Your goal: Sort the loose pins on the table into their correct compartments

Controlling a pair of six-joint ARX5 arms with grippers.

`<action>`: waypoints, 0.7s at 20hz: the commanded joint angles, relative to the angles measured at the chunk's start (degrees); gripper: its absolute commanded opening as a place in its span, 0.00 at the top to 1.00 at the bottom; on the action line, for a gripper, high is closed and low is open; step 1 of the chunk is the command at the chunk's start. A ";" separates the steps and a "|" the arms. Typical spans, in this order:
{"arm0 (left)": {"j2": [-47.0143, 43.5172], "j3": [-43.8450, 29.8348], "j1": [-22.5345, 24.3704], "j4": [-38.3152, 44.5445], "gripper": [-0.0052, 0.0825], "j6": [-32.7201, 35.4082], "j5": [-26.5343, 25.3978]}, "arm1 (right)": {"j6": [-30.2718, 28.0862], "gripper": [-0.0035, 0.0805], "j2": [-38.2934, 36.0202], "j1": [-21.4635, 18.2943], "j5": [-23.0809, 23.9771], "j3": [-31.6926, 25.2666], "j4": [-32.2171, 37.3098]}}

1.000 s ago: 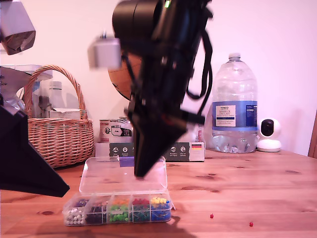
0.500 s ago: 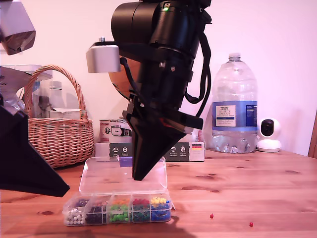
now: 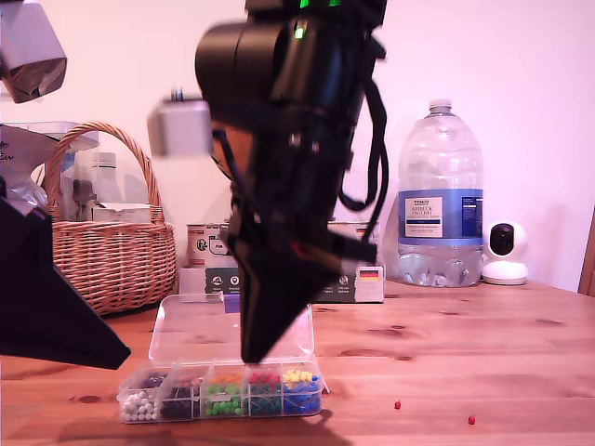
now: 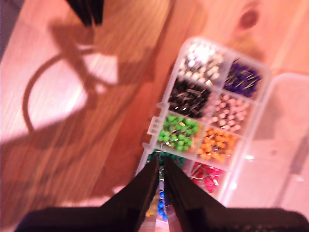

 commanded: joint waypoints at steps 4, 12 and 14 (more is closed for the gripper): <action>0.46 -1.27 0.22 0.15 0.97 -0.15 0.00 | 0.13 0.97 0.68 0.02 1.09 -0.02 -0.09; 0.46 -1.27 0.22 0.13 0.97 -0.59 0.00 | 0.07 0.97 0.72 -0.20 1.40 -0.02 -0.96; 0.46 -1.27 0.22 0.15 0.97 -0.59 0.00 | 0.04 0.97 0.72 -0.22 2.89 -0.02 -0.90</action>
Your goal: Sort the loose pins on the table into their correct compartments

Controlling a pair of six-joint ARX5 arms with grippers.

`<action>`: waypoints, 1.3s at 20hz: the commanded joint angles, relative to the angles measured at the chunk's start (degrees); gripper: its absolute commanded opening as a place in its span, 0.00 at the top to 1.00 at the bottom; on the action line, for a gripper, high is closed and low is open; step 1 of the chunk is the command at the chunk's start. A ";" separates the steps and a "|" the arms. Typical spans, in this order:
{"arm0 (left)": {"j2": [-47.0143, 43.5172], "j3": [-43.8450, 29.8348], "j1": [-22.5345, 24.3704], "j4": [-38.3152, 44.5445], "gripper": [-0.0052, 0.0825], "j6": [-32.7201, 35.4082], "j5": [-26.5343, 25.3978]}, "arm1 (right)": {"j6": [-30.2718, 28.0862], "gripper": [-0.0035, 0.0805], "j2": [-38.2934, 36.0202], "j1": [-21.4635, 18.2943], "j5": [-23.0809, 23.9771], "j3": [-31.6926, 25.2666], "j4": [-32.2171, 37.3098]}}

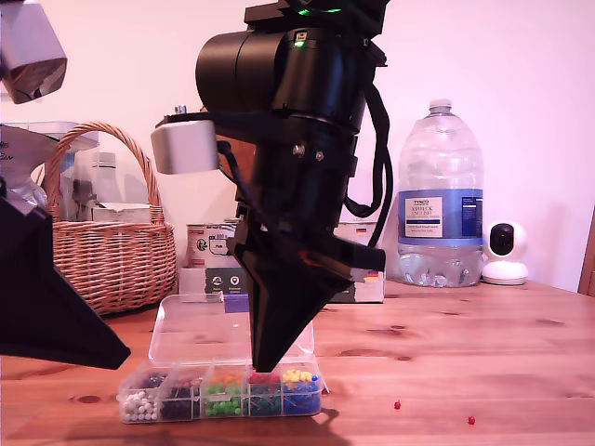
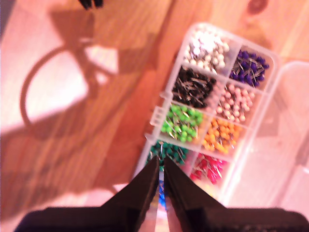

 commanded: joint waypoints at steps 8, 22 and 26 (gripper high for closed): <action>0.46 -1.27 0.22 0.22 0.97 -0.15 0.00 | 0.07 0.97 0.68 -0.07 1.29 -0.02 0.85; 0.46 -1.27 0.22 0.24 0.97 -0.15 0.00 | 0.09 0.86 0.68 -0.07 1.31 -0.02 1.33; 0.46 -1.27 0.22 0.24 0.97 -0.15 0.00 | 0.09 0.86 0.68 -0.07 1.62 -0.02 1.29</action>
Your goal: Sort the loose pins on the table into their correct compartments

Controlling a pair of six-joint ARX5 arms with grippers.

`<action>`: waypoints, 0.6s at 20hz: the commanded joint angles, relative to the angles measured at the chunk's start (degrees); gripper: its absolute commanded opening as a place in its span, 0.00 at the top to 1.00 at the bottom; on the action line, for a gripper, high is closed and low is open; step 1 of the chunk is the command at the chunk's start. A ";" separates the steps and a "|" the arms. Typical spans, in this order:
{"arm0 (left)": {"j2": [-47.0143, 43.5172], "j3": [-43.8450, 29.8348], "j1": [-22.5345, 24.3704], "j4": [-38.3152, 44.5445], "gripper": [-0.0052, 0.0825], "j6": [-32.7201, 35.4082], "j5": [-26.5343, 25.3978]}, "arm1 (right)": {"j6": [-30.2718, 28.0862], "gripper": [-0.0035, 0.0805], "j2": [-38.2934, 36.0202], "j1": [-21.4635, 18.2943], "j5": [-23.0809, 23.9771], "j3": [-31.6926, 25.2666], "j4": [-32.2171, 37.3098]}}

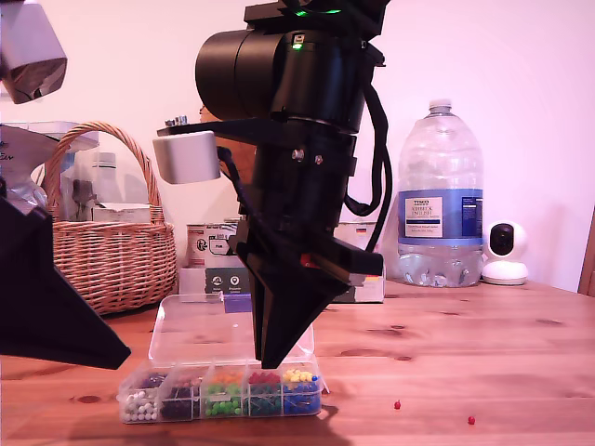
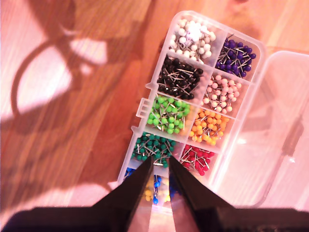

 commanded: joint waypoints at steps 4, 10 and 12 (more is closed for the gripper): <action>0.46 -1.27 0.22 0.22 0.97 -0.13 0.00 | 0.09 0.86 0.50 -0.07 3.15 -0.02 -2.91; 0.46 -1.27 0.22 0.24 0.97 -0.13 0.00 | 0.07 0.86 -1.25 -0.13 3.10 0.94 -8.04; 0.46 -1.27 0.22 0.24 0.97 -0.13 -0.02 | 0.07 0.86 -1.73 -0.15 3.13 1.51 -9.11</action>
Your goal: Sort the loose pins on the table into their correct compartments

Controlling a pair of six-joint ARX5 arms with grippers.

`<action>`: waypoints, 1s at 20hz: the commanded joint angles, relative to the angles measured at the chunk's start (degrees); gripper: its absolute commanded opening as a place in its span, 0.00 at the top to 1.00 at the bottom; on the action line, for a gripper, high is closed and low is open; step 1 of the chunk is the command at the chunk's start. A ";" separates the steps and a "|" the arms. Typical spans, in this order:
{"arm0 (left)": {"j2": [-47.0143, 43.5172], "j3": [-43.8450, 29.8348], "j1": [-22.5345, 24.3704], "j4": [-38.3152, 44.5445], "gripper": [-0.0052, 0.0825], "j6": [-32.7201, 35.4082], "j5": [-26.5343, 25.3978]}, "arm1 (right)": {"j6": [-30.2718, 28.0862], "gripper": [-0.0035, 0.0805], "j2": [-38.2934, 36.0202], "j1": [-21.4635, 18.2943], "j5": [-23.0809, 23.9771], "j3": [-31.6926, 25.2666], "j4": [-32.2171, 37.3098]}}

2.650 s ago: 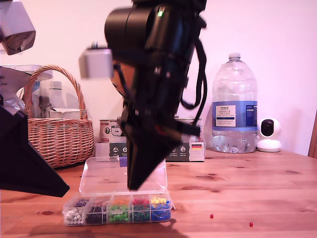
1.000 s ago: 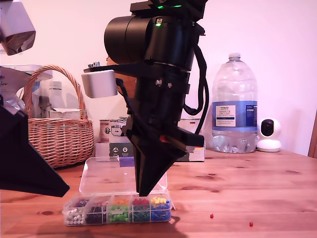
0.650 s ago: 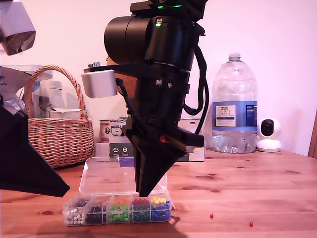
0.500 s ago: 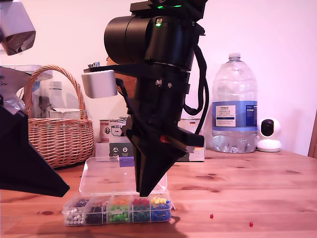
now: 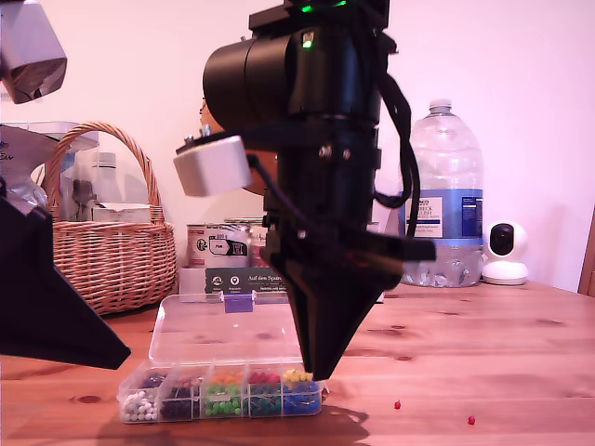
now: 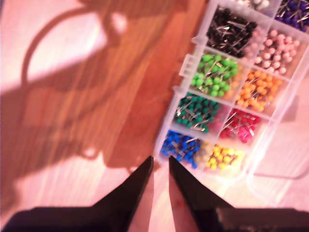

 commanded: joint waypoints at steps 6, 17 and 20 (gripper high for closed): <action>0.46 -1.27 0.22 0.22 0.97 -0.13 -0.02 | -1.79 0.86 -1.86 -0.59 1.70 1.92 -3.30; 0.46 -1.27 0.22 0.26 0.97 -0.15 -0.04 | -6.49 0.85 -1.86 -3.43 2.84 1.92 -9.16; 0.46 -1.27 0.22 0.66 0.97 -0.15 -0.74 | -6.56 0.85 -1.86 -3.41 2.86 1.92 -9.16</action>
